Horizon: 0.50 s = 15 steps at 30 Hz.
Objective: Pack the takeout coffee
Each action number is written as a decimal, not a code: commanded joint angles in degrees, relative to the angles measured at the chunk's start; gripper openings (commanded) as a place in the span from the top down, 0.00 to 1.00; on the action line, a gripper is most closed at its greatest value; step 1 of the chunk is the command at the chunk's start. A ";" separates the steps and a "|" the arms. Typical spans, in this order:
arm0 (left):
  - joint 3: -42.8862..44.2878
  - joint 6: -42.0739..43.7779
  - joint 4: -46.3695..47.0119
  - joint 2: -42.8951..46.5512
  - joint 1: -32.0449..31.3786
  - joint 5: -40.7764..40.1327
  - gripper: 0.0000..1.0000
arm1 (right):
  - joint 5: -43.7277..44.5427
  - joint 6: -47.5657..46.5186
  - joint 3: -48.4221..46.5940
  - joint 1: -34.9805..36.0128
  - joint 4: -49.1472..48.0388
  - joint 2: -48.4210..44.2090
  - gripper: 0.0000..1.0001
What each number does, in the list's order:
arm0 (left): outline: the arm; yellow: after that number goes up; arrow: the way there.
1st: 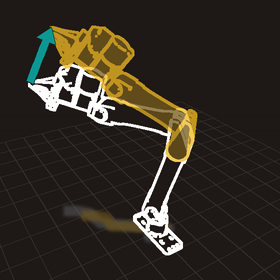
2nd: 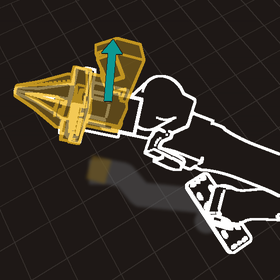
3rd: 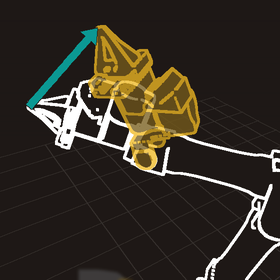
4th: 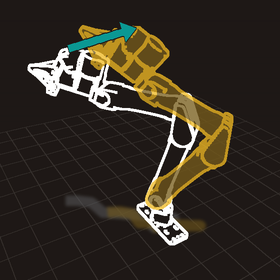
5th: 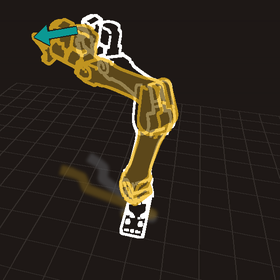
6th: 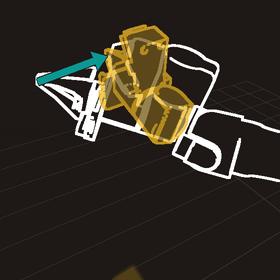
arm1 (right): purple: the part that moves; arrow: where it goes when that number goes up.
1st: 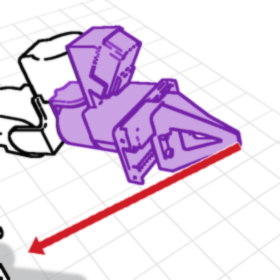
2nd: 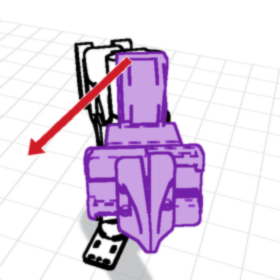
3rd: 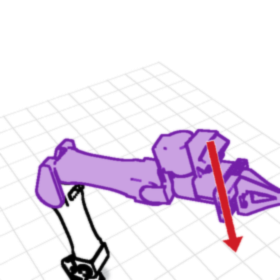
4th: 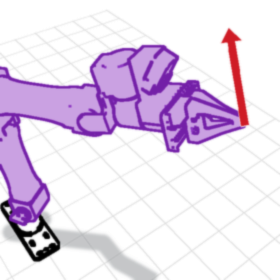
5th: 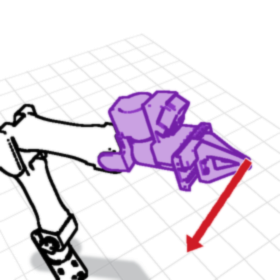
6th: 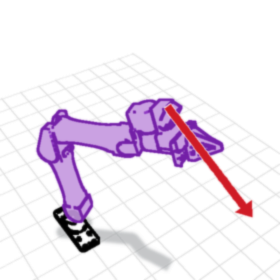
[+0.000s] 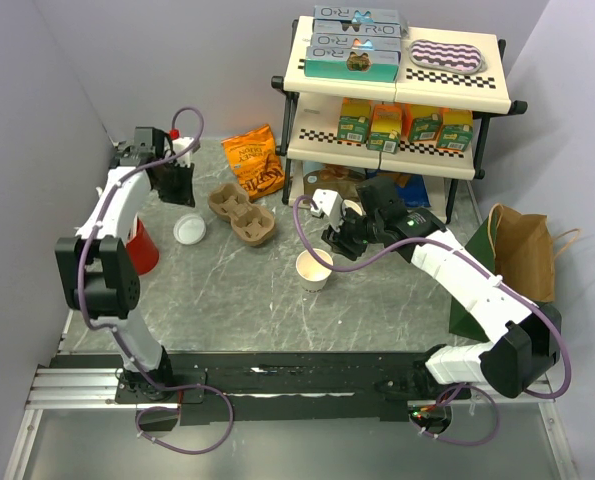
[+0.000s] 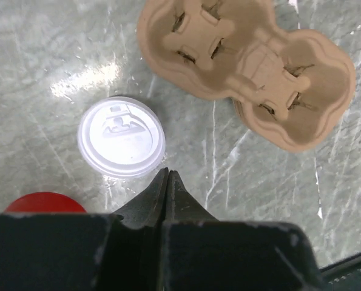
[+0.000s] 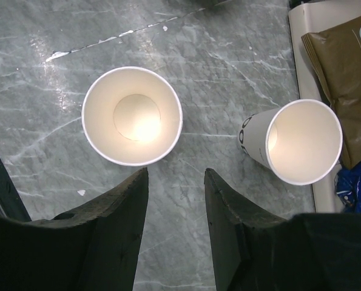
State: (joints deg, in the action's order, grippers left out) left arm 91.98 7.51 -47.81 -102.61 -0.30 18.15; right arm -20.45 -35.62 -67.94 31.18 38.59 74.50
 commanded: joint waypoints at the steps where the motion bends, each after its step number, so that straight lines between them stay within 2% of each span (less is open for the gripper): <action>1: -5.13 3.48 1.66 5.92 0.12 -0.30 0.70 | -1.08 0.63 -3.07 -0.33 -0.79 0.29 0.51; 3: -9.95 3.74 6.57 7.24 -0.05 -2.58 0.45 | -1.26 0.90 -3.34 -0.33 -0.71 0.38 0.51; 4: -11.20 3.66 8.24 7.42 -0.23 -4.94 0.40 | -1.78 0.90 -3.42 -0.24 -0.71 0.64 0.51; 9: -11.39 1.99 11.07 3.21 -2.96 -7.69 0.39 | -1.61 0.81 -4.48 -0.24 0.08 0.91 0.51; 15: -9.81 0.14 11.78 -2.24 -4.80 -10.68 0.44 | -1.53 0.99 -3.69 -0.15 0.26 -0.23 0.51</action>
State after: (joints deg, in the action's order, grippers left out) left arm 80.05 9.15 -38.63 -102.78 -4.10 10.37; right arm -21.08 -35.40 -69.76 31.18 38.68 75.46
